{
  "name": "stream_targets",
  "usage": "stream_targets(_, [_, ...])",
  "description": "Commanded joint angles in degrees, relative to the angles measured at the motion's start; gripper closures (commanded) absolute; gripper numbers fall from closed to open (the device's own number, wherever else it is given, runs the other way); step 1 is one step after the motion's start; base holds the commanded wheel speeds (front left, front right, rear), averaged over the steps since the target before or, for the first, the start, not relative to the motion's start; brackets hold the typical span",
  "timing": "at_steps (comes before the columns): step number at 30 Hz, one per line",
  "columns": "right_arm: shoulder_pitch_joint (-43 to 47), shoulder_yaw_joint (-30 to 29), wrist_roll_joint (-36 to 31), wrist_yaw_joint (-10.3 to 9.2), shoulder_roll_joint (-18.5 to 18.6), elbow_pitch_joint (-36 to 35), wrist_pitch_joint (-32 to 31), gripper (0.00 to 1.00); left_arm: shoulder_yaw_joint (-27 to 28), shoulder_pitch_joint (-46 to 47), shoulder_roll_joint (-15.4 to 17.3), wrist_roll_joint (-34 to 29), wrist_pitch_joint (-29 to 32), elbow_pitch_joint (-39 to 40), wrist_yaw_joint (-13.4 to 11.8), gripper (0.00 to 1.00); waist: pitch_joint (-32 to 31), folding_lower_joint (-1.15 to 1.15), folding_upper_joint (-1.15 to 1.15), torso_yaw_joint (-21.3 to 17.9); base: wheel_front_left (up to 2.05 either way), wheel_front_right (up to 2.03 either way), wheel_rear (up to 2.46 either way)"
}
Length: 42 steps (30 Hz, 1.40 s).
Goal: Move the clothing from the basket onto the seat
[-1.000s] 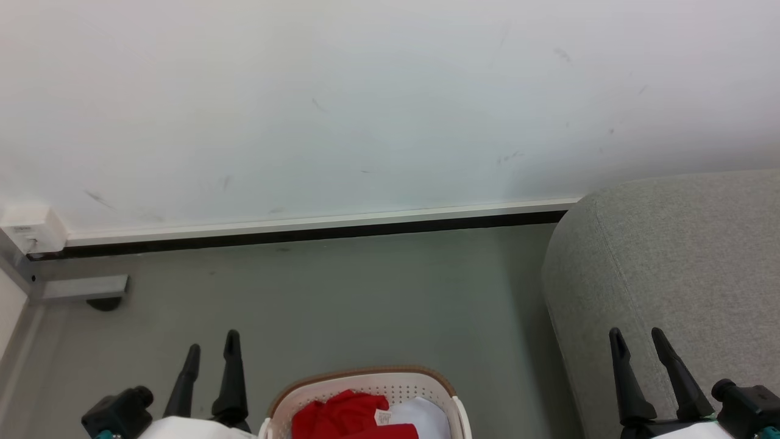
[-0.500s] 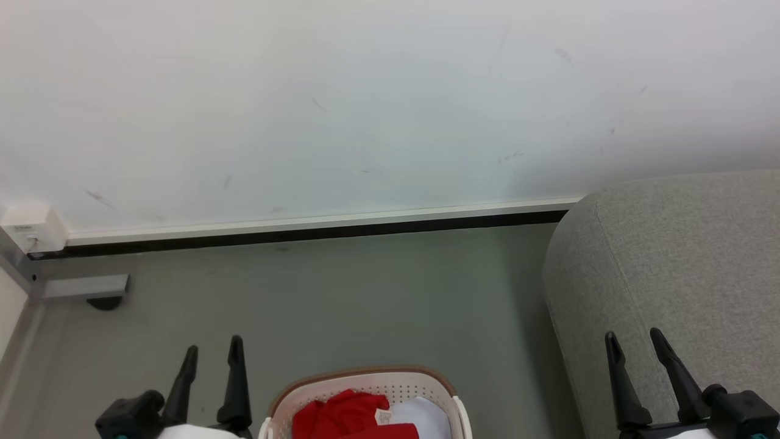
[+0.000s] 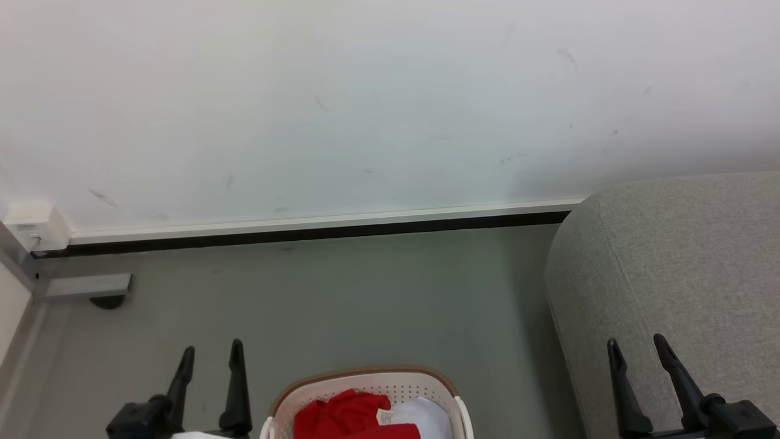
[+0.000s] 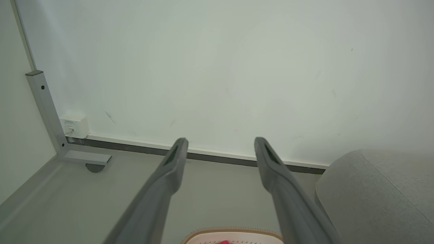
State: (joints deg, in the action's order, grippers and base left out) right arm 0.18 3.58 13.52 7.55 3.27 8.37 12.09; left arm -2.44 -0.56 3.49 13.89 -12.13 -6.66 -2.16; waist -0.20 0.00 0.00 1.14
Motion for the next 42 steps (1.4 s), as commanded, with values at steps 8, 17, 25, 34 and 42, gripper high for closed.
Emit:
stream_targets(8, [0.9, -0.4, -3.1, -0.1, -0.3, 0.2, 1.2, 0.0, -0.1, -0.8, 0.2, -4.8, -1.3, 0.1, -0.2, 0.0, 0.0, 0.0, 0.0, 0.1, 0.0, 0.0, 0.0])
stream_targets(17, [1.0, -0.5, -6.1, -0.11, -0.4, 0.4, 2.3, 0.0, -0.2, -1.1, 0.1, -8.9, -2.2, 0.2, -0.4, 0.0, 0.0, 0.0, 0.0, 0.1, 0.0, 0.0, 0.0])
stream_targets(25, [1.1, -0.3, -9.2, -0.12, -0.4, 0.2, 3.1, 0.0, -0.5, -1.2, 0.0, -12.4, -3.0, 0.4, -0.6, 0.0, 0.1, 0.0, 0.0, 0.1, 0.0, 0.0, 0.0])
stream_targets(34, [1.2, -0.1, -8.8, -0.12, -0.4, 0.5, 3.1, 0.0, -0.2, -1.5, -0.2, -11.9, -3.0, -0.1, -0.2, 0.0, -0.2, 0.0, 0.0, 0.1, 0.0, 0.0, 0.0])
stream_targets(42, [1.1, -0.1, -8.5, -0.12, -0.4, 0.5, 3.1, 0.0, 0.1, -1.4, -0.3, -11.6, -3.0, -0.1, 0.1, 0.0, -0.2, 0.0, 0.0, -0.2, 0.0, 0.0, 0.0])
